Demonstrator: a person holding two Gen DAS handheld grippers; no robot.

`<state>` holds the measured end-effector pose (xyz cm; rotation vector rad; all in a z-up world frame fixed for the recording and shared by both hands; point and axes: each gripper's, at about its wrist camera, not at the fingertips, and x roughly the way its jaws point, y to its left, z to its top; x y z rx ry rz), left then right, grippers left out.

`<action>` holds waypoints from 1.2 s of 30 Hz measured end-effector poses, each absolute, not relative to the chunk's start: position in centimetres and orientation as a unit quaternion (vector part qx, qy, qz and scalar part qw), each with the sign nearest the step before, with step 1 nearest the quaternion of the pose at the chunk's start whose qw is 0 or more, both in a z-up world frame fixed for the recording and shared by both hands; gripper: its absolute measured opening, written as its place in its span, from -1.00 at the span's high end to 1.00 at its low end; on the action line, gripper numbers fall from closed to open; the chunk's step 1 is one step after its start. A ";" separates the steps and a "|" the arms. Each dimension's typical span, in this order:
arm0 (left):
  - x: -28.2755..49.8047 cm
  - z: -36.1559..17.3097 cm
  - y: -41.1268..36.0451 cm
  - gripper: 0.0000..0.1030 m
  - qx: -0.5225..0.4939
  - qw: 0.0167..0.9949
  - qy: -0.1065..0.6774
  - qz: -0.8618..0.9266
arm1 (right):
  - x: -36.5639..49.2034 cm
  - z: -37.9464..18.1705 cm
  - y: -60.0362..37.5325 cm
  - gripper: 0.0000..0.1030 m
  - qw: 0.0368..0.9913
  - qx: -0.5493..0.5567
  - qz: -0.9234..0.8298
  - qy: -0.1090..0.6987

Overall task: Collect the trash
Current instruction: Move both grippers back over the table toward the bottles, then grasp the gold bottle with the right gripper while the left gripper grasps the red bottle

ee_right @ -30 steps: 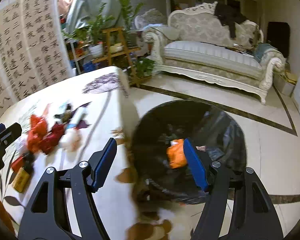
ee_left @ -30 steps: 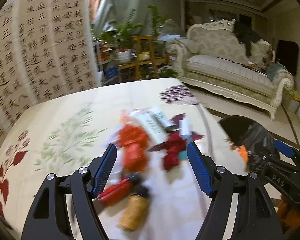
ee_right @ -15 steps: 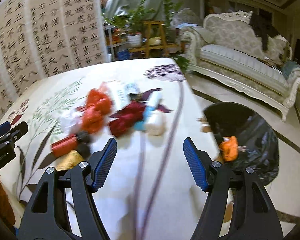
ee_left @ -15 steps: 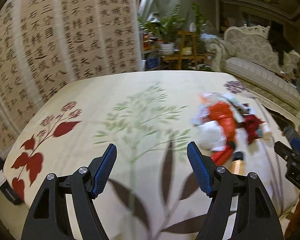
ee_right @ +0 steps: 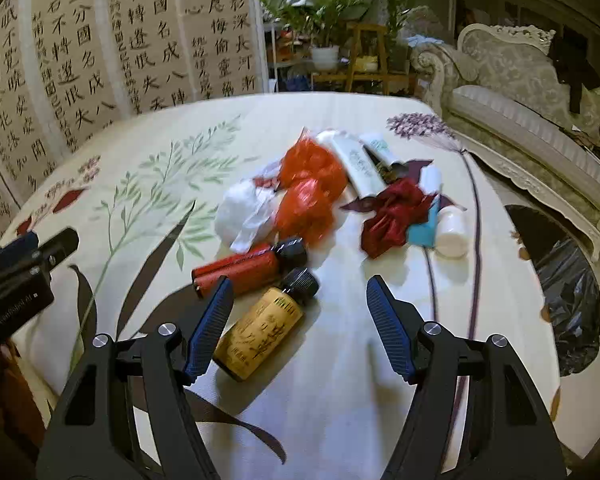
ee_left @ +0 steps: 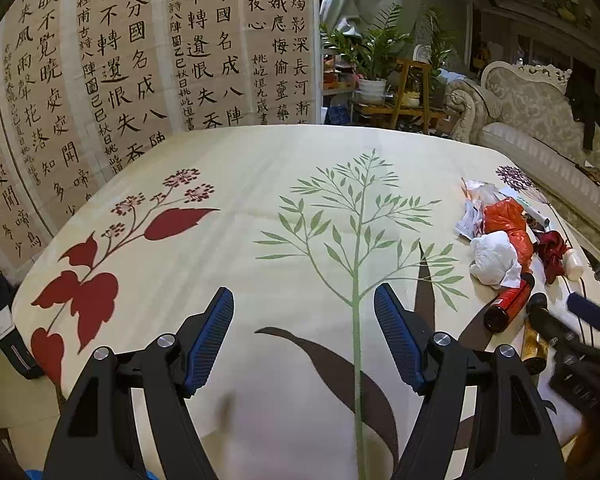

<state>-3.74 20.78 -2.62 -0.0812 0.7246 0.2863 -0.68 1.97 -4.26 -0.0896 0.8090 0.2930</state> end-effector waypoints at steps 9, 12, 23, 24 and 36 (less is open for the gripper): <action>-3.2 -3.0 19.6 -0.37 -0.041 0.925 0.358 0.118 | -0.6 -4.7 1.0 -0.02 0.905 -0.041 0.137 0.401; -3.1 -3.0 19.0 -0.37 -0.039 0.926 0.359 0.112 | -0.5 -4.7 1.0 0.19 0.904 -0.040 0.142 0.400; -2.5 -2.8 15.3 -0.37 -0.022 0.930 0.361 0.071 | -1.3 -4.7 -0.8 0.51 0.904 -0.039 0.151 0.399; -2.4 -2.7 15.0 -0.37 -0.020 0.930 0.361 0.067 | -1.3 -4.7 -1.3 0.52 0.905 -0.037 0.146 0.398; -0.2 -3.0 9.8 -0.37 0.007 0.928 0.372 0.019 | -0.9 -5.0 -6.9 0.53 0.915 -0.006 0.099 0.392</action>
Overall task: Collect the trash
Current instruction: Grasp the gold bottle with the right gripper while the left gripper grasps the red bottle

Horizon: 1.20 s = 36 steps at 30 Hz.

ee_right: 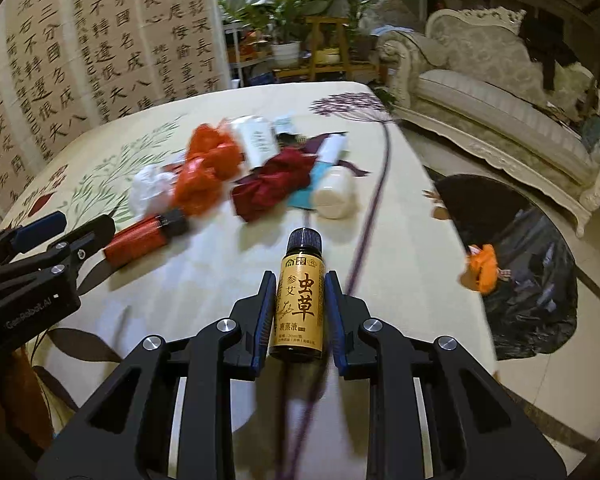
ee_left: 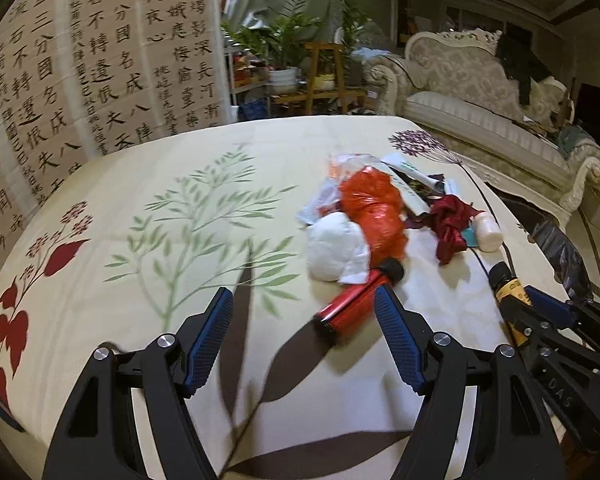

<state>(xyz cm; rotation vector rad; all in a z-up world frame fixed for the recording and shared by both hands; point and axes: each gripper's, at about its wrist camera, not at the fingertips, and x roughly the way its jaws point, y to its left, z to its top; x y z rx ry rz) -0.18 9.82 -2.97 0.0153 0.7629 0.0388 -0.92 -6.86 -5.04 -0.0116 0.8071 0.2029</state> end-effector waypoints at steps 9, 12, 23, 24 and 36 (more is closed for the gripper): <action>1.2 -4.0 7.7 -0.37 0.004 0.912 0.410 -0.021 | -0.5 -5.2 -9.0 0.52 0.916 0.019 0.096 0.390; 0.9 -4.0 6.9 -0.37 0.005 0.909 0.416 -0.032 | -0.4 -5.2 -9.3 0.52 0.915 0.021 0.098 0.390; 1.7 -4.0 5.9 -0.37 0.002 0.906 0.423 -0.034 | 0.0 -5.6 -10.2 0.55 0.913 0.032 0.103 0.394; 1.8 -4.0 5.9 -0.37 0.002 0.906 0.422 -0.033 | 0.0 -5.6 -10.3 0.55 0.913 0.032 0.103 0.393; 2.0 -4.9 5.4 0.34 0.016 0.901 0.432 -0.039 | 0.4 -5.6 -10.6 0.55 0.914 0.025 0.102 0.391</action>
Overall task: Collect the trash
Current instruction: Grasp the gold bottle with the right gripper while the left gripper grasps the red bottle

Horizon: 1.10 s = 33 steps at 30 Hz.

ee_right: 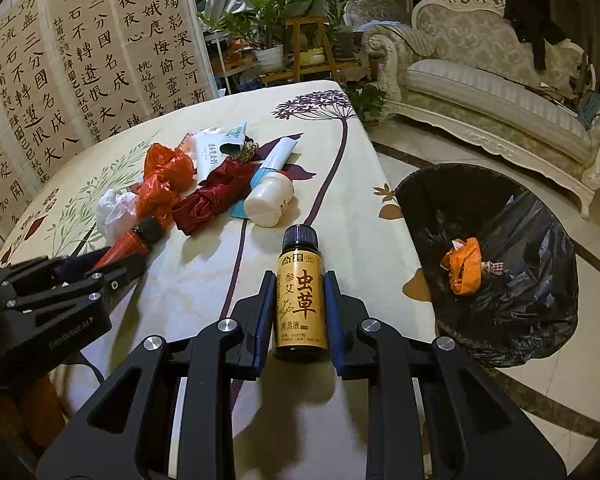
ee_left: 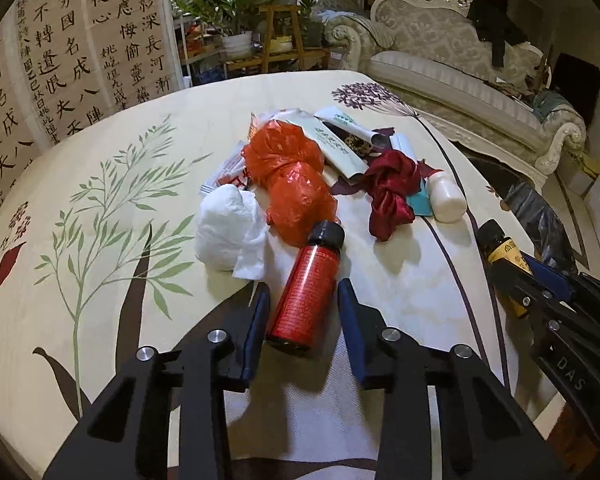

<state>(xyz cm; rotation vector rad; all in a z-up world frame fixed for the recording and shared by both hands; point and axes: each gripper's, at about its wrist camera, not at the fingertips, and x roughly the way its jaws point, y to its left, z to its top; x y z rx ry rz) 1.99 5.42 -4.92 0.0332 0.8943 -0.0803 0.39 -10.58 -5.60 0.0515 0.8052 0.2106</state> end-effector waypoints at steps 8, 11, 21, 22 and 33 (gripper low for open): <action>2.0 -5.0 4.9 0.30 0.018 0.902 0.430 -0.040 | 0.3 -5.5 -10.3 0.38 0.913 0.015 0.116 0.390; 2.2 -4.9 4.9 0.14 0.010 0.900 0.433 -0.047 | 0.3 -5.5 -10.0 0.28 0.913 0.011 0.117 0.391; 2.3 -4.9 4.8 0.38 0.004 0.903 0.427 -0.047 | 0.2 -5.6 -9.5 0.55 0.915 -0.014 0.104 0.389; 2.2 -4.9 4.7 0.47 0.005 0.904 0.425 -0.052 | 0.2 -5.7 -9.6 0.55 0.916 -0.013 0.104 0.388; 0.9 -5.1 4.2 0.52 0.004 0.909 0.412 -0.060 | -0.2 -5.3 -10.0 0.55 0.920 -0.010 0.104 0.378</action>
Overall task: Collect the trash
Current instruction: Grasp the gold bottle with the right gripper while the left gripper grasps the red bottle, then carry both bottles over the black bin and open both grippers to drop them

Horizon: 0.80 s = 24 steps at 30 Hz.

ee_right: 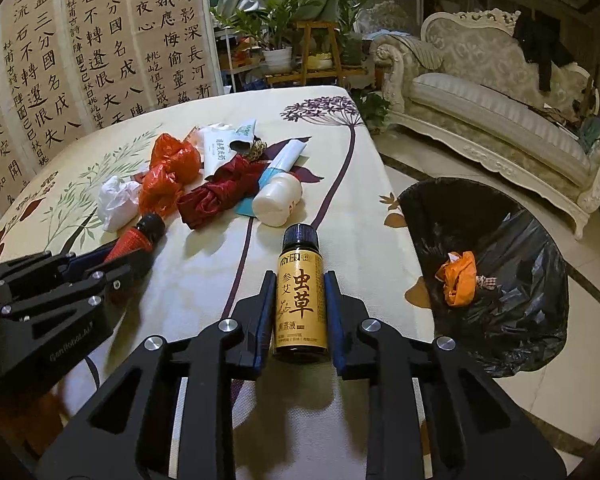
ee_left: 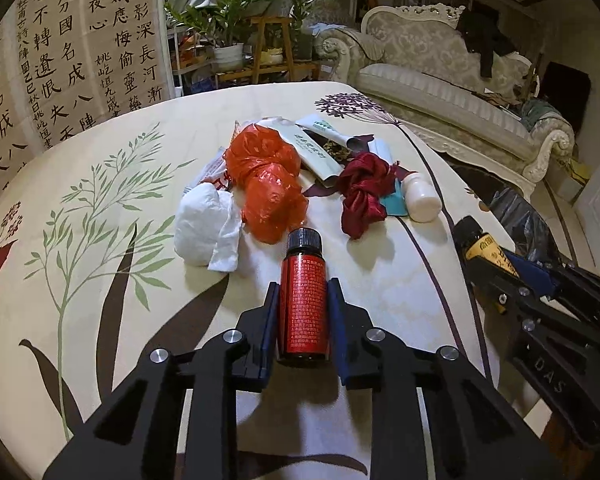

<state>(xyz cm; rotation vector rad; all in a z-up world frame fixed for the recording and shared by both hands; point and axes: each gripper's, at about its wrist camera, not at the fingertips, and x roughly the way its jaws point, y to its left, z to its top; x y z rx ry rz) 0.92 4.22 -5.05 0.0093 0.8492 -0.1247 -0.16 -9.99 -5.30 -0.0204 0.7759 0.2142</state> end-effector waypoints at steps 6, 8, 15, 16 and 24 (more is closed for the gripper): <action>0.4 -4.2 4.0 0.52 -0.007 0.913 0.402 -0.071 | -0.3 -4.3 -11.0 0.55 0.927 -0.005 0.094 0.363; 0.3 -3.8 3.7 0.52 -0.006 0.916 0.394 -0.074 | -0.3 -3.9 -11.6 0.55 0.930 -0.002 0.086 0.357; 1.0 -2.6 1.4 0.52 0.003 0.923 0.372 -0.095 | 0.2 -2.6 -15.3 0.55 0.941 0.010 0.034 0.335; 1.2 -2.3 0.7 0.52 0.005 0.925 0.367 -0.101 | 0.3 -2.5 -16.1 0.55 0.943 0.012 0.024 0.333; 3.3 -1.1 -3.5 0.52 0.015 0.931 0.339 -0.134 | 1.5 -2.1 -21.2 0.55 0.947 0.021 -0.042 0.318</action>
